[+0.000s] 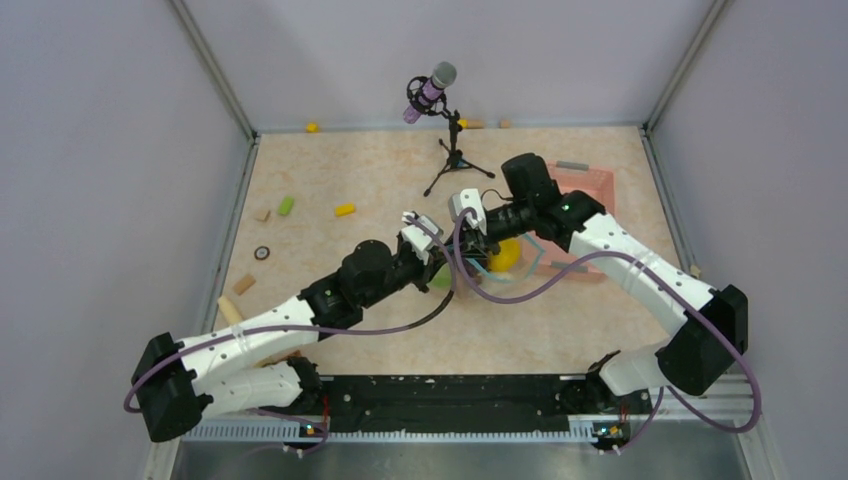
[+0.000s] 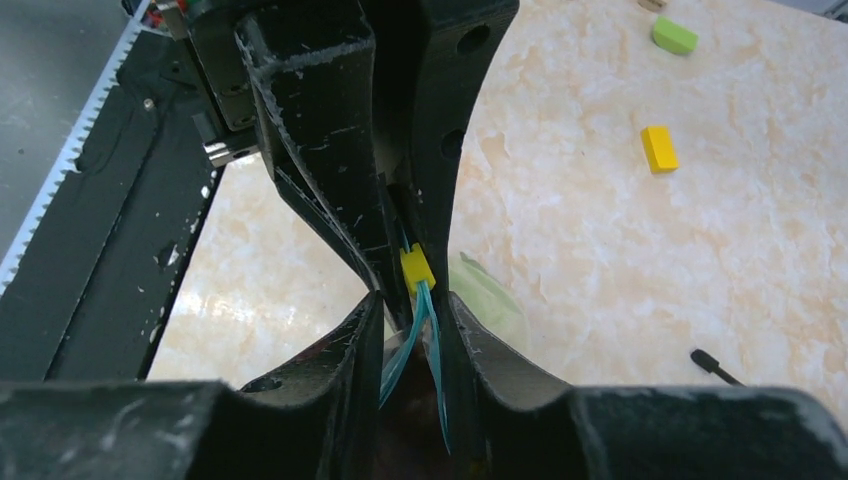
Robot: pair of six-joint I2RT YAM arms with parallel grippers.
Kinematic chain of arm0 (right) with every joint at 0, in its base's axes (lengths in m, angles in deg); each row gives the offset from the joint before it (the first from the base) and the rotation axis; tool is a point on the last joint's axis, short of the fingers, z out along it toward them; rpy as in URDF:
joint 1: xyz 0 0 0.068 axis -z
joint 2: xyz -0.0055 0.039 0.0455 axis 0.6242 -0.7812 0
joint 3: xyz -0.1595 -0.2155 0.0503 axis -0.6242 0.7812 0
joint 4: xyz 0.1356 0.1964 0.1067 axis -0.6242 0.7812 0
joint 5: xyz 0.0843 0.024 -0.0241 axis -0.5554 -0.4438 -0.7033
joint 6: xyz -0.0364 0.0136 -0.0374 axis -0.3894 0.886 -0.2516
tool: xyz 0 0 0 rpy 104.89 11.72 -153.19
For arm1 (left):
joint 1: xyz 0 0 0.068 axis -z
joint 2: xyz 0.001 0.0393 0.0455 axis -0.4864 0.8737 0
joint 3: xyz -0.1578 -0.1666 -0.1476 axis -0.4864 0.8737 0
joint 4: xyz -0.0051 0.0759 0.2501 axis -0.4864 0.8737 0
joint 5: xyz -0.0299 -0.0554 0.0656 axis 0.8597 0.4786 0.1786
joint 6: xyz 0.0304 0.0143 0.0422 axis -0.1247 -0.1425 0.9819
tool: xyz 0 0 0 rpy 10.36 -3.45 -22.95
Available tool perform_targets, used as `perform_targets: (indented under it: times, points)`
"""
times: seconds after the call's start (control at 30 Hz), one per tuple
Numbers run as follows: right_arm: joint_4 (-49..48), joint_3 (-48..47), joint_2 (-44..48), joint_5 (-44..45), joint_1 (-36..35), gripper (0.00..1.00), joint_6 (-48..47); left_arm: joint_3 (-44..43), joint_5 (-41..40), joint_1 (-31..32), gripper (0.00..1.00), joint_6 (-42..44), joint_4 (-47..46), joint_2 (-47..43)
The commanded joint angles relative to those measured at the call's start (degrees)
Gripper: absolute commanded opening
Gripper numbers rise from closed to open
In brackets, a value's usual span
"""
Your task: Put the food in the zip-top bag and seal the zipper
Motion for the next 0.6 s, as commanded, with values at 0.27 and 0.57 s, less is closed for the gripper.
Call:
perform_targets:
  times: [0.27,0.57]
  points:
    - [5.73,-4.18,-0.87,8.50,-0.53,0.14,-4.62,-1.44,4.67,-1.70,0.00,2.39,-1.20,-1.98]
    - [3.53,-5.27,-1.51,4.21,-0.49,0.00,-0.59,2.85,3.51,-4.19,0.52,-0.31,-4.49,-5.30]
